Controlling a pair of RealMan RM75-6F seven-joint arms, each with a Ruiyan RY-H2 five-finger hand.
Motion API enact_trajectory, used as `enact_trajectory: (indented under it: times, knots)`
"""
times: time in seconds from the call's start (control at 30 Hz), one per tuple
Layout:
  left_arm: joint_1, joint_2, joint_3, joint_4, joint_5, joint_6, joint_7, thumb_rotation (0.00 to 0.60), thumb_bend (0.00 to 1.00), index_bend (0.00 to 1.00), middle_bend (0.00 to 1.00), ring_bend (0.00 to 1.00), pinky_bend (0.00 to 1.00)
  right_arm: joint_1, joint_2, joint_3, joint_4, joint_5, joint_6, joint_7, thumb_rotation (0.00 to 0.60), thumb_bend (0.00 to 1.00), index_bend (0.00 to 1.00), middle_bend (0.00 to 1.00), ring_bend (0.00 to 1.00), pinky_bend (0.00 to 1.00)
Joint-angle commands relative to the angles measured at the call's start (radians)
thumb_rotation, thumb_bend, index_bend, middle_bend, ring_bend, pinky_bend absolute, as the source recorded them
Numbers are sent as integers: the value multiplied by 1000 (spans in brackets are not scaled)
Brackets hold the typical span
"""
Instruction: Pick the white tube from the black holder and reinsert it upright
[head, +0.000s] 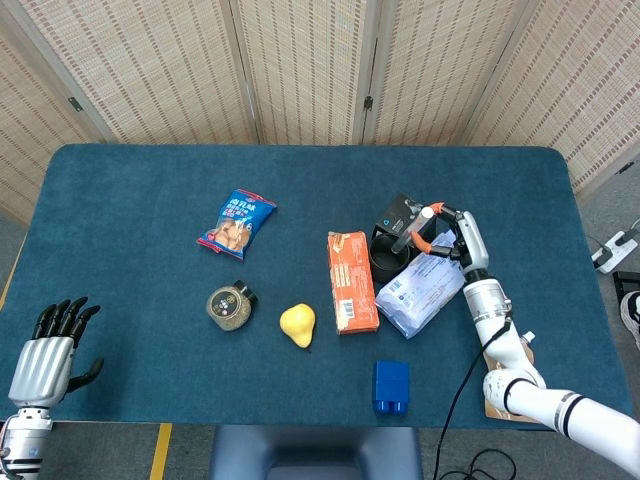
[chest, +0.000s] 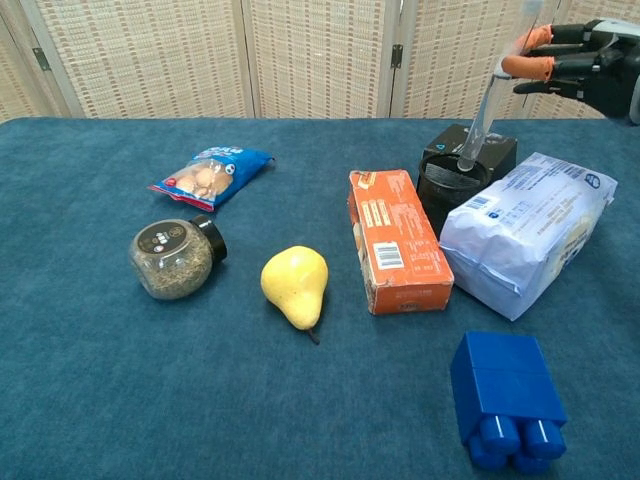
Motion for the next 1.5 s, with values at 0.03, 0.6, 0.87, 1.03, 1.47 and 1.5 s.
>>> enact_trajectory:
  times: [0.03, 0.6, 0.87, 1.03, 1.47, 1.5]
  knots:
    - [0, -1, 0, 2, 0, -1, -2, 600, 321, 198, 112, 57, 93, 13, -28, -10, 34, 10, -12, -31, 600, 449, 641, 459, 218, 156]
    - [3, -5, 3, 13, -3, -3, -13, 600, 322, 198, 112, 57, 93, 50, -164, -66, 226, -56, -47, -90, 600, 449, 641, 423, 214, 153]
    - [6, -3, 2, 16, -1, 1, -20, 600, 321, 198, 112, 57, 93, 34, -110, -95, 198, -136, -49, -67, 600, 311, 167, 185, 32, 77]
    - [6, -2, 1, 17, 3, 4, -23, 600, 321, 198, 112, 57, 93, -3, -27, -112, 127, -206, 16, -73, 600, 196, 5, 102, 0, 51]
    - [-1, -5, -2, 15, 9, 0, -20, 600, 321, 198, 112, 57, 93, -226, 315, -251, -211, -274, 297, -628, 600, 327, 30, 187, 25, 48]
    - [-1, -6, -3, 14, 10, 0, -19, 600, 321, 198, 112, 57, 93, -245, 333, -261, -236, -277, 319, -652, 600, 327, 37, 197, 44, 48]
